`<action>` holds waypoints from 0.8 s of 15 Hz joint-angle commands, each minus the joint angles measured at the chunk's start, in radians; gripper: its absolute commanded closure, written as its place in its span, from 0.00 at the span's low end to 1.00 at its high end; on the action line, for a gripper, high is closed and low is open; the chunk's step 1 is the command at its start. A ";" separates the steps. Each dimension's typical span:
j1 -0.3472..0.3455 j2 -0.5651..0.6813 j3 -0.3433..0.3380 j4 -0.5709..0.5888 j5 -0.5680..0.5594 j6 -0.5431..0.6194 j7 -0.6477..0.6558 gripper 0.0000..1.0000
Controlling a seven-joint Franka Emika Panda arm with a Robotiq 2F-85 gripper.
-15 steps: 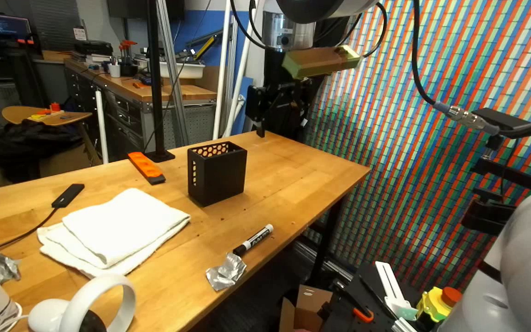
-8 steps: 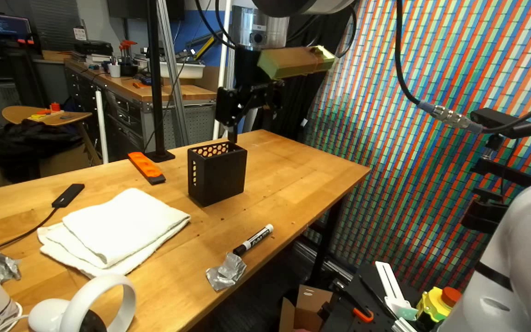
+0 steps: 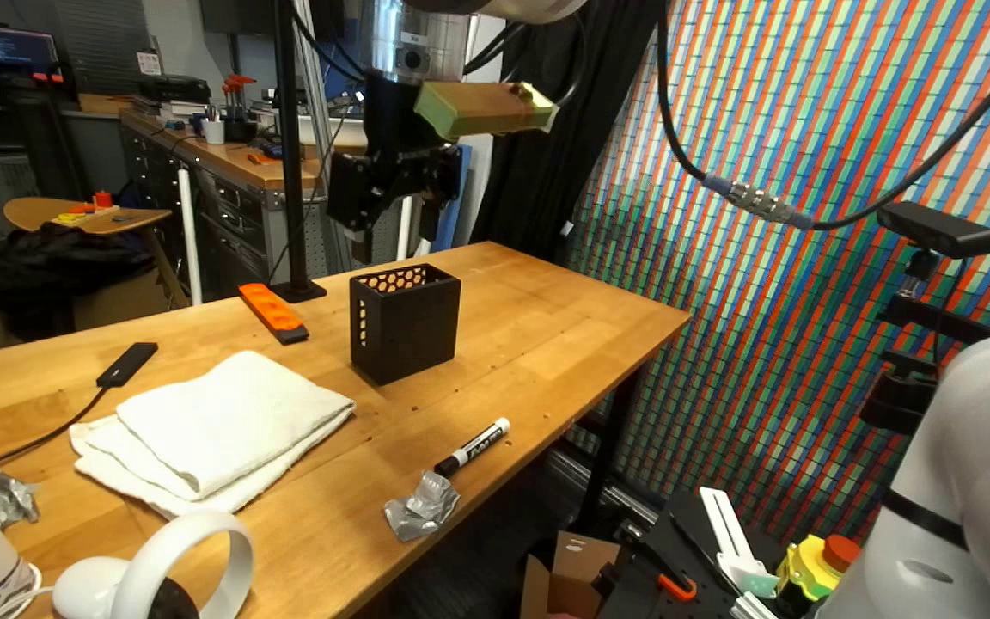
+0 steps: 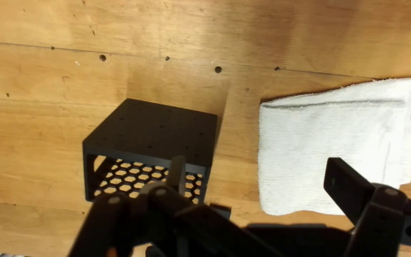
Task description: Put the towel inside the basket
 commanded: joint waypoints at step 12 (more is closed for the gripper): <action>0.082 0.284 0.073 0.257 0.008 0.083 -0.032 0.00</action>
